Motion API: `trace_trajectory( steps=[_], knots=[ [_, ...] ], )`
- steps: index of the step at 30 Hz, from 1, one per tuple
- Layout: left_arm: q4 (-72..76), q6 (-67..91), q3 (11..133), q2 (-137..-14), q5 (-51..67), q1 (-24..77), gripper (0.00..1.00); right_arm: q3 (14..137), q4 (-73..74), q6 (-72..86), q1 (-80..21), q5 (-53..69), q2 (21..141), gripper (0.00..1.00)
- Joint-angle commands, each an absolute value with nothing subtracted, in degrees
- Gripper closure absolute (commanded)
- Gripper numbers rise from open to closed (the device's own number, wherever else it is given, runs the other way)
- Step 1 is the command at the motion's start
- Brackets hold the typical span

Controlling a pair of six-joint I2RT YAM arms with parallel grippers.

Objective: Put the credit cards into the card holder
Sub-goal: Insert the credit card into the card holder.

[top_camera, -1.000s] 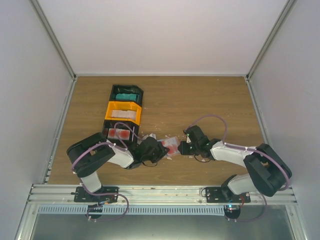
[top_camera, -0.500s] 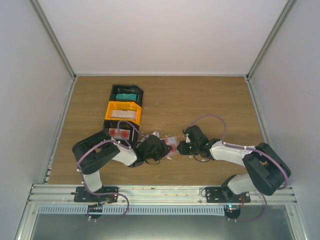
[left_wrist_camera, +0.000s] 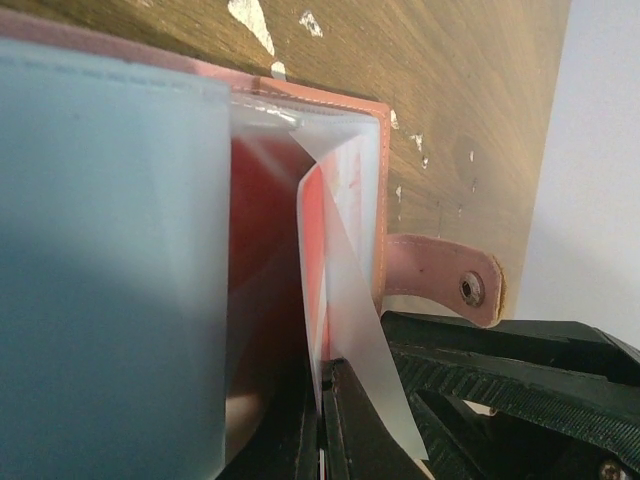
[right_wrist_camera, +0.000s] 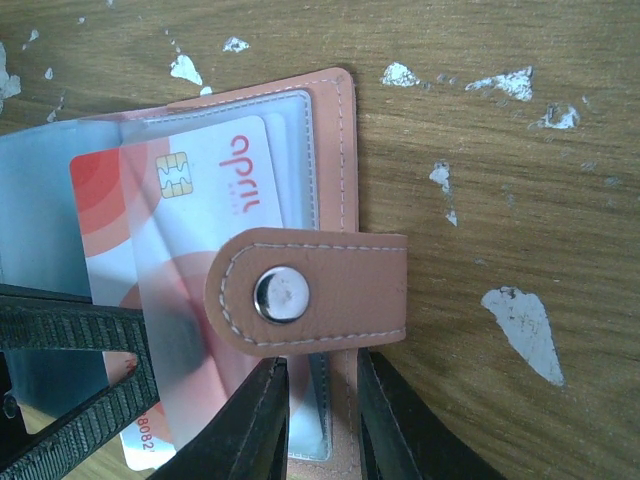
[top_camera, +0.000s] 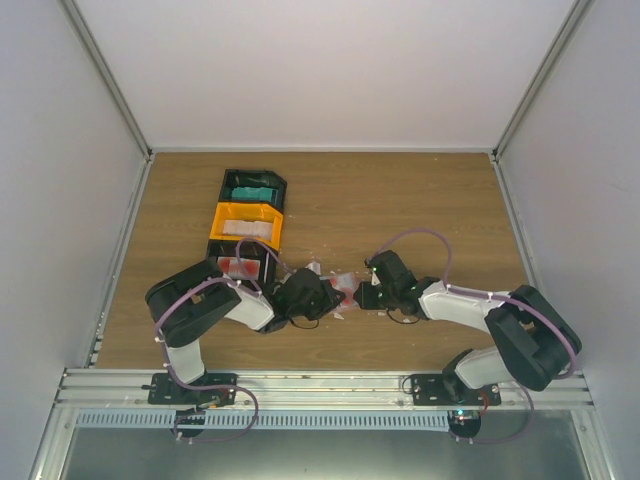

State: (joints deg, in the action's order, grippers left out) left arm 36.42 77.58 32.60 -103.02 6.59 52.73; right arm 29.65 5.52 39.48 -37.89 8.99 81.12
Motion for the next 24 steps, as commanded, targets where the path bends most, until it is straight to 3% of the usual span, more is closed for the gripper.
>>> trace_trajectory(
  steps=[1, 6, 12, 24],
  knots=[
    [23.8, 75.9, 32.1, -104.6, 11.0, 53.1, 1.0, 27.0, 13.6, 40.4, -39.5, 9.5, 85.8, 0.78],
    [22.3, 74.4, 32.6, -103.9, 12.0, 52.0, 0.99, 26.9, 13.3, 40.2, -39.5, 9.4, 86.3, 0.78],
    [24.0, 73.0, 31.6, -104.6, 14.6, 51.5, 0.89, 27.5, 14.2, 40.3, -39.5, 8.2, 85.7, 0.79],
    [17.0, 68.9, 30.7, -95.0, 12.9, 51.4, 0.52, 27.8, 15.6, 40.6, -39.5, 7.2, 83.6, 0.79]
  ],
)
